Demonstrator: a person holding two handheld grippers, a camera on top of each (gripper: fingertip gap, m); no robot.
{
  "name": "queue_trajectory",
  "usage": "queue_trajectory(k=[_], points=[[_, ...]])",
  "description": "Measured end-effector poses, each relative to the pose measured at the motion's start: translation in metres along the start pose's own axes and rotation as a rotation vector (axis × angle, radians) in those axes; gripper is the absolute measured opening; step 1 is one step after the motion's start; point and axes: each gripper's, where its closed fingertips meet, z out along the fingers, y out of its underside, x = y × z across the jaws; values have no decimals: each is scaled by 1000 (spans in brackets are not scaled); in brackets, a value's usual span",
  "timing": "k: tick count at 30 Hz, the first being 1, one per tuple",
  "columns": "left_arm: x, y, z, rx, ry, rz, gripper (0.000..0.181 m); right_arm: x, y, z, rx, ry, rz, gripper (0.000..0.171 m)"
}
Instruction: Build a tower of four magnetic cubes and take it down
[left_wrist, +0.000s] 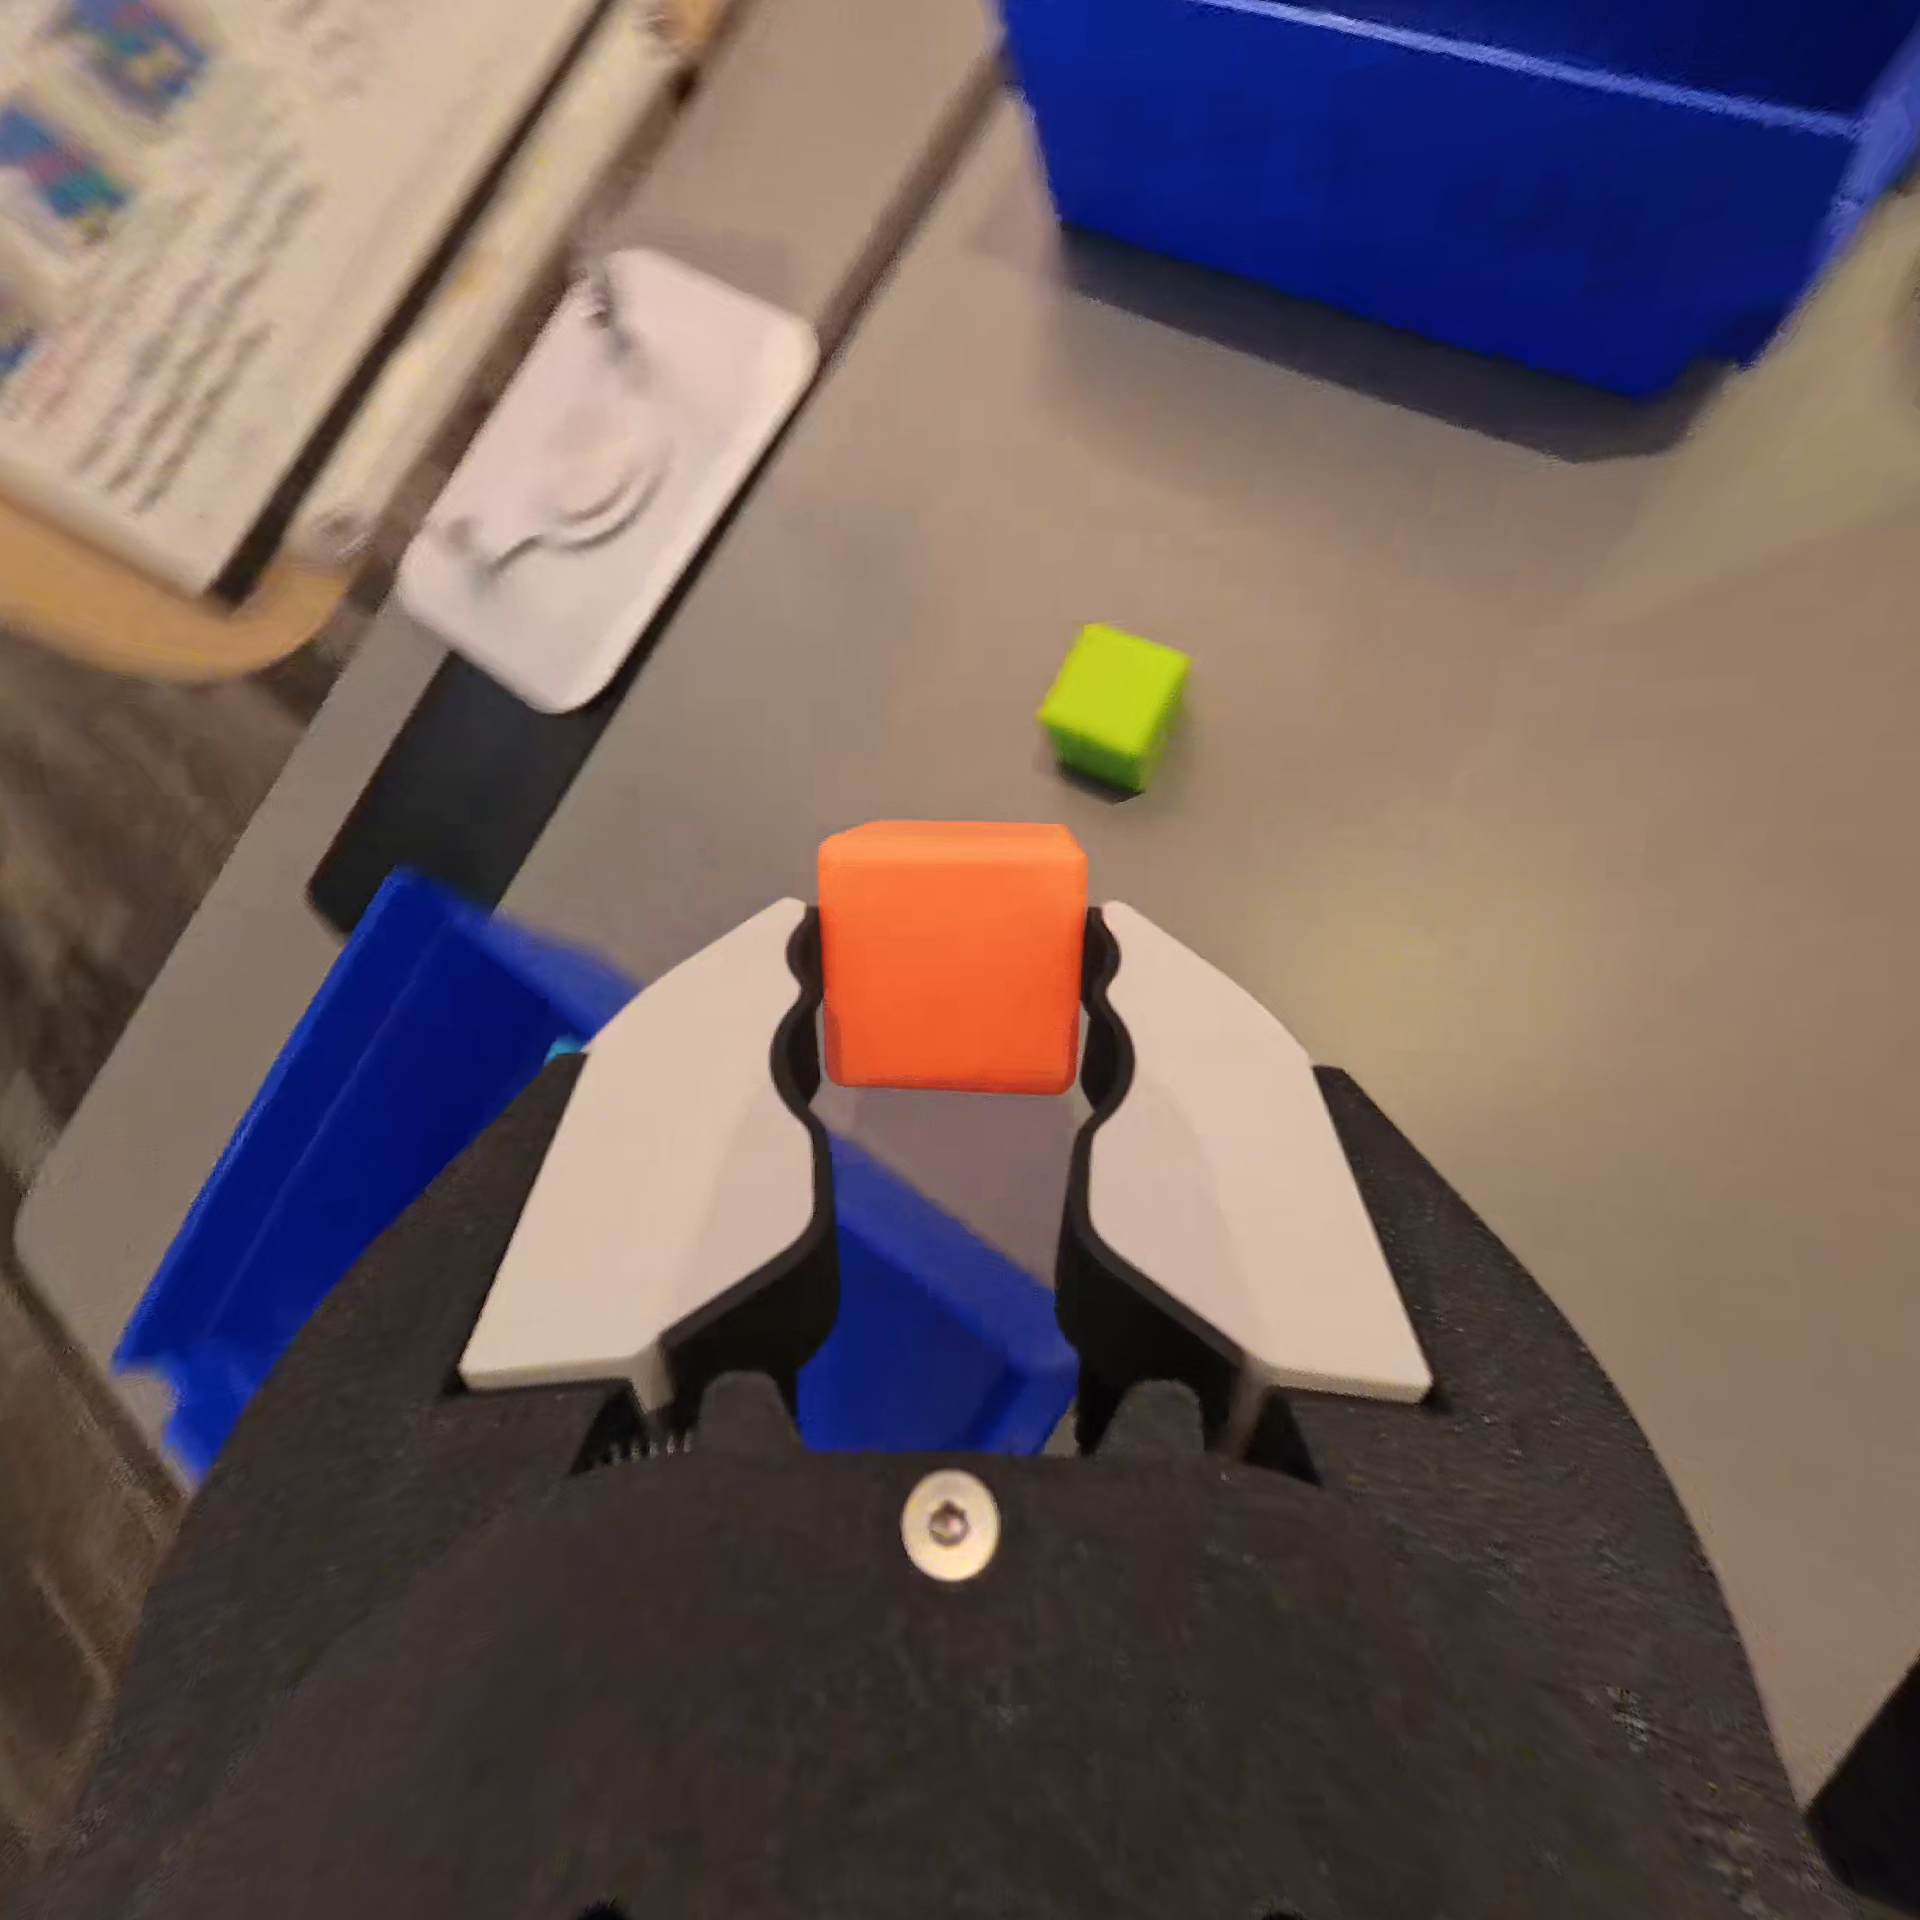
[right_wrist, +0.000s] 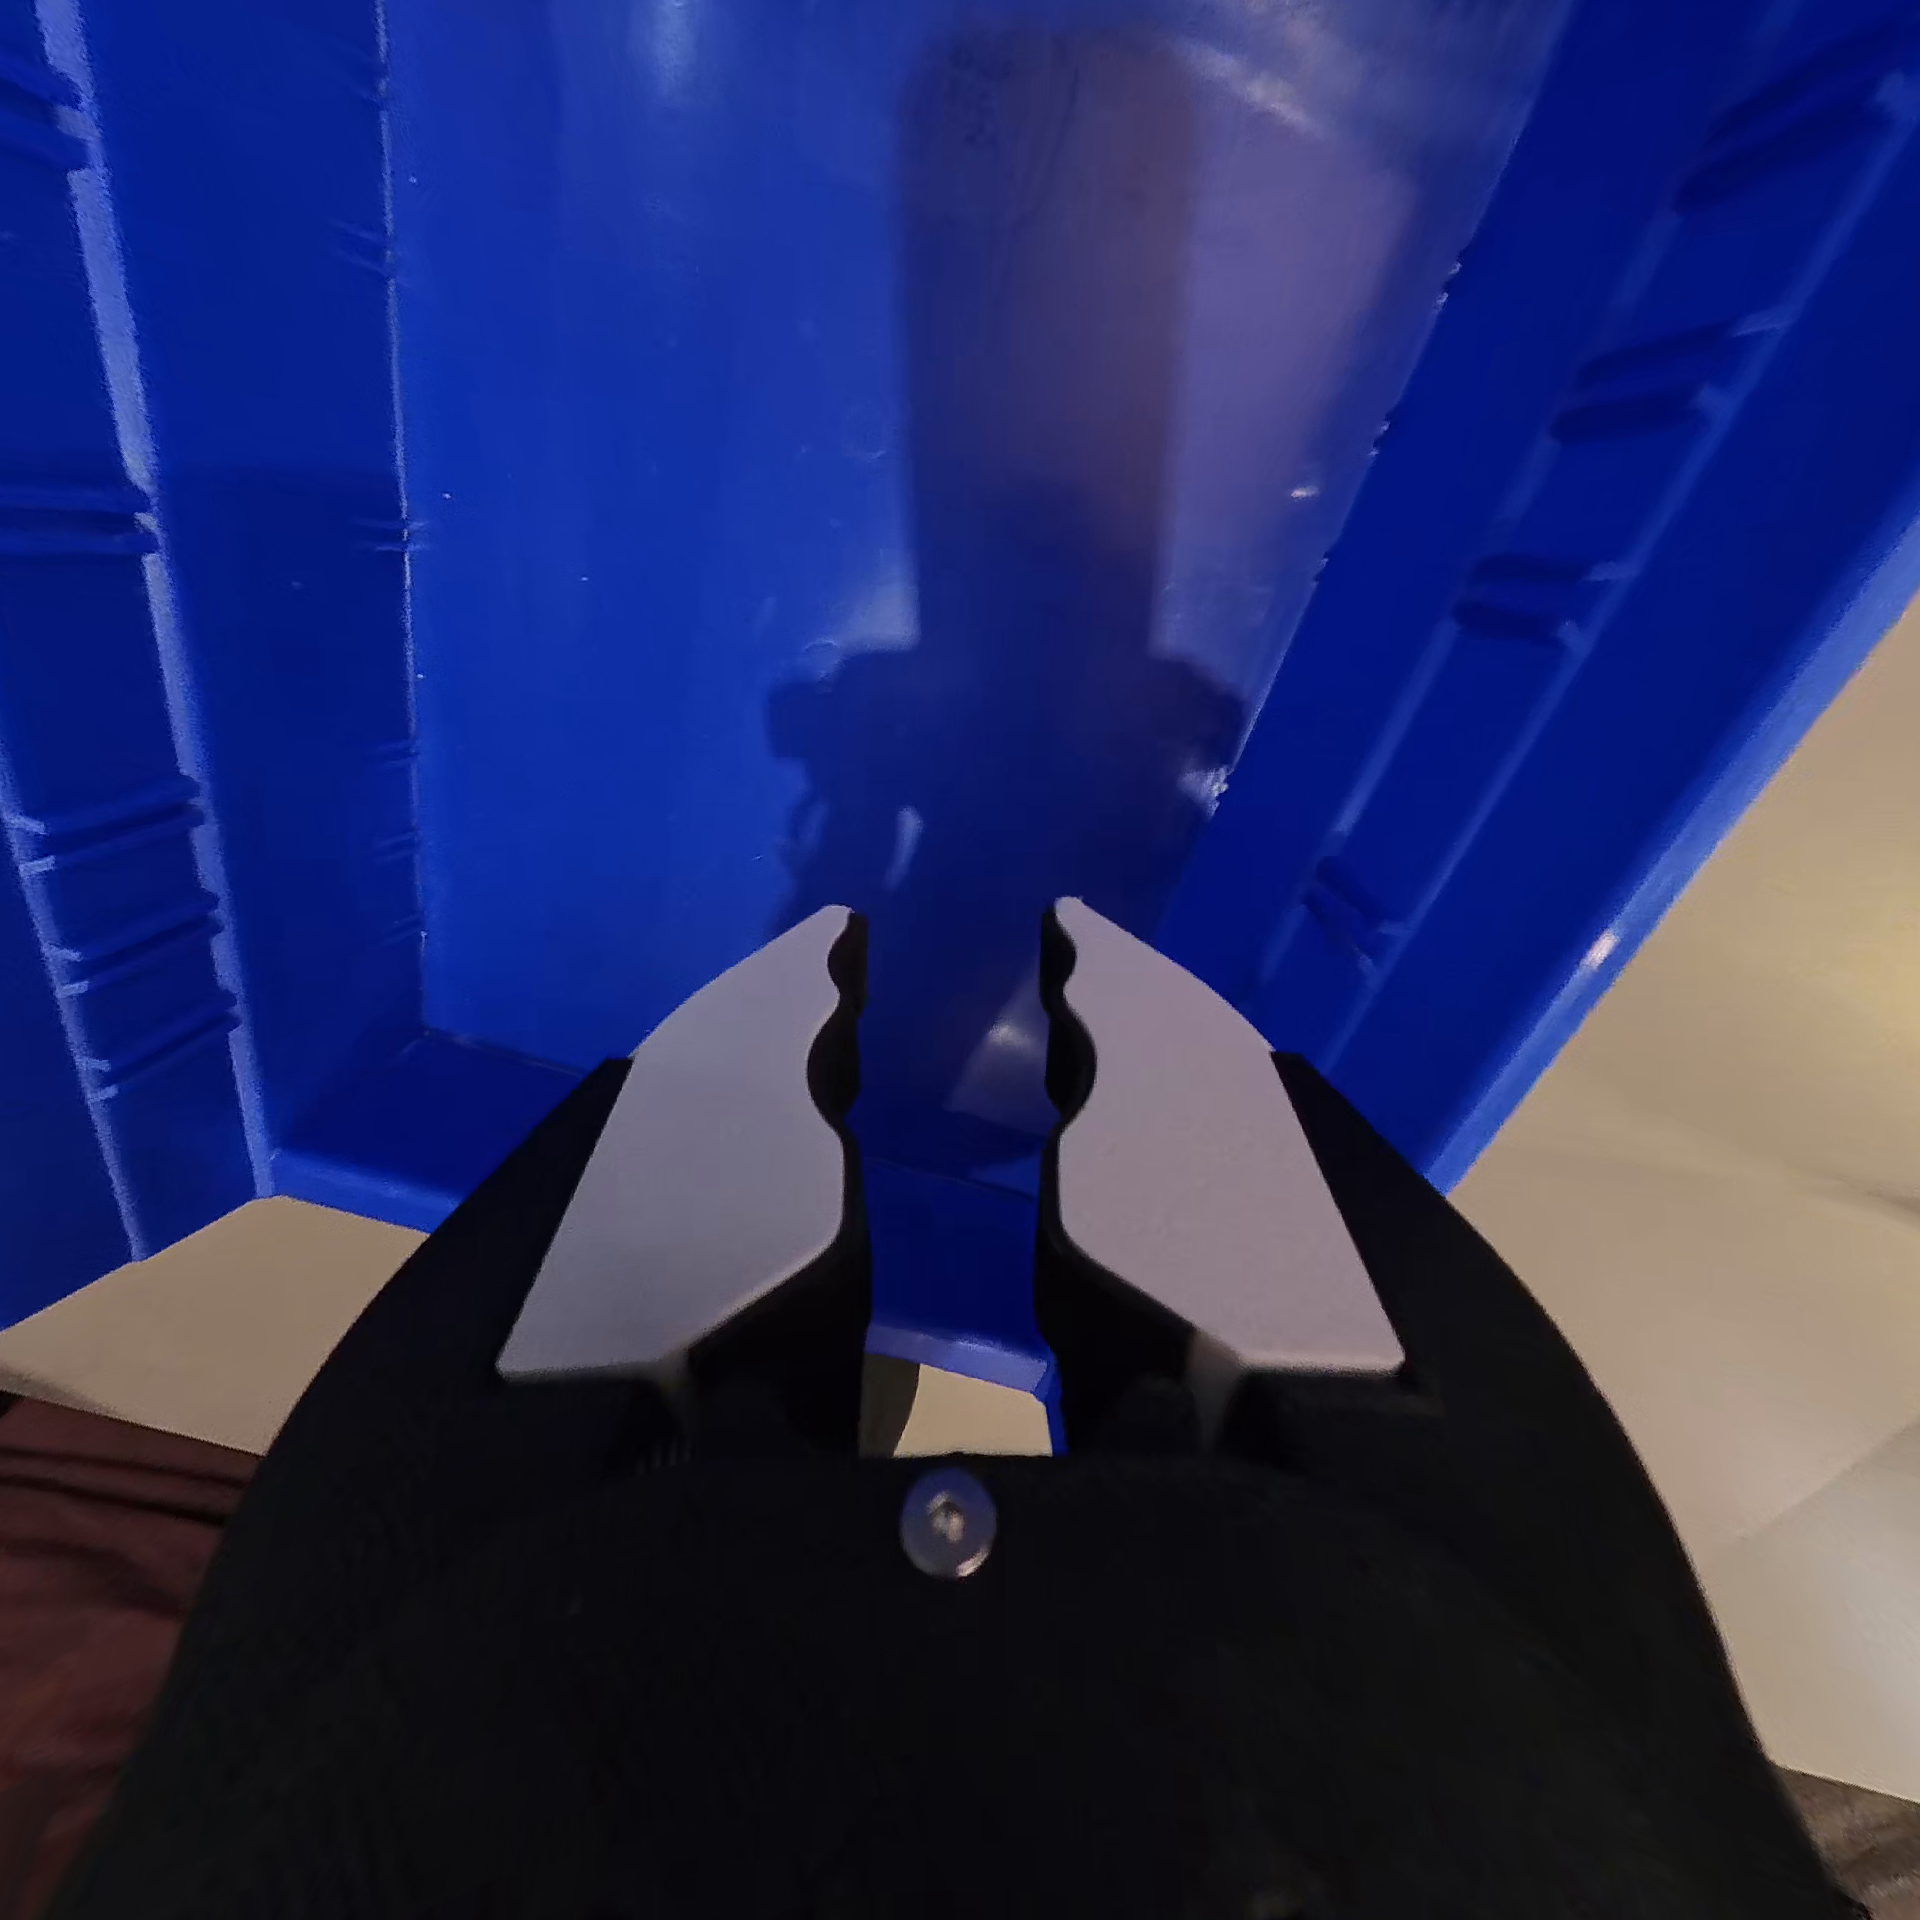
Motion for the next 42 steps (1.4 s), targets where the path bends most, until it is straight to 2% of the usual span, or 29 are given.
queue_trajectory(k=[3, 7, 9, 13, 28, 32, 35, 37, 39, 42], points=[[28, -16, 47, -63, 76, 189, 48, -2, -1, -2, 12, -6, -6, 34], [46, -19, 95, -198, 199, 286, 48, -4, -1, -3, 16, -17, -14, 34], [46, -17, 109, -257, 211, 337, 48, -5, 0, -2, 12, -23, -18, 34], [46, -20, 126, -308, 227, 328, 48, -5, 1, -1, 3, -29, -22, 34], [53, -17, 157, -264, 313, 355, 47, -3, 3, 3, -10, -54, -12, 34], [39, -39, 138, -124, 276, 278, 57, 0, 3, 4, -13, -54, 1, 34], [4, -70, 89, 90, 142, 184, 55, 0, 3, 3, -8, -53, 0, 34], [-32, -78, 47, 217, 20, 79, 49, 0, 1, 2, 2, -55, -6, 34], [-70, -68, 11, 285, -85, -18, 42, -1, -1, 0, 13, -65, -7, 34], [-126, -25, -12, 218, -211, -55, 31, 4, 1, -1, 11, -60, 12, 34]])
